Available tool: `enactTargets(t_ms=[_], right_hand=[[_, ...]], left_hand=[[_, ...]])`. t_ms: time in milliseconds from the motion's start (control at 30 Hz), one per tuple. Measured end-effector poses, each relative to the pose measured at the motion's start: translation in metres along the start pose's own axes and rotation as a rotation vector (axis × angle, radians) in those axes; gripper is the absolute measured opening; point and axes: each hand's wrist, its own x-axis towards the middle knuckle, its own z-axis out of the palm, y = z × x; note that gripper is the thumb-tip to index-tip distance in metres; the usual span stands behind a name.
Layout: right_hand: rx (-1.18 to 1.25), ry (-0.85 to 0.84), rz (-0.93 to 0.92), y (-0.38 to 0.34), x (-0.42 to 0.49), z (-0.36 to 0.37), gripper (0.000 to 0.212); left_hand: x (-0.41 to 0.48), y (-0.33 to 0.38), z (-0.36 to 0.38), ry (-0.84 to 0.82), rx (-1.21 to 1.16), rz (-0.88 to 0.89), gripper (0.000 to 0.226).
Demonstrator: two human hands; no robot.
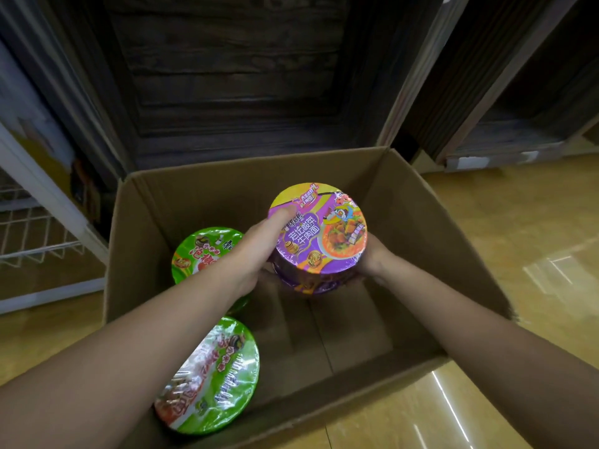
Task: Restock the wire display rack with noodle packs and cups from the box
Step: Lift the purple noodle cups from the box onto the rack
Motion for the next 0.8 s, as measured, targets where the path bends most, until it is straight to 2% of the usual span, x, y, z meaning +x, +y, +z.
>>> enactTargets(t_ms=[133, 333, 467, 633, 733, 800], right_hand=[[0.085, 0.006, -0.042, 0.001, -0.003, -0.004, 0.019], [0.200, 0.122, -0.145, -0.017, 0.000, -0.007, 0.027], [0.296, 0.185, -0.175, -0.035, -0.007, -0.009, 0.014], [0.471, 0.117, -0.175, -0.098, -0.058, -0.023, 0.012], [0.487, 0.083, -0.135, -0.147, -0.105, -0.038, 0.028], [0.512, 0.062, -0.116, -0.182, -0.142, -0.054, 0.025]], left_hand=[[0.001, 0.013, 0.006, 0.007, 0.020, 0.008, 0.039], [0.008, 0.027, 0.003, 0.048, -0.039, 0.043, 0.043], [-0.003, 0.050, -0.003, 0.057, -0.051, 0.074, 0.037], [-0.062, 0.110, -0.008, 0.128, -0.075, 0.093, 0.039], [-0.116, 0.159, -0.014, 0.169, -0.113, 0.084, 0.037], [-0.158, 0.194, -0.016, 0.180, -0.132, 0.068, 0.036]])
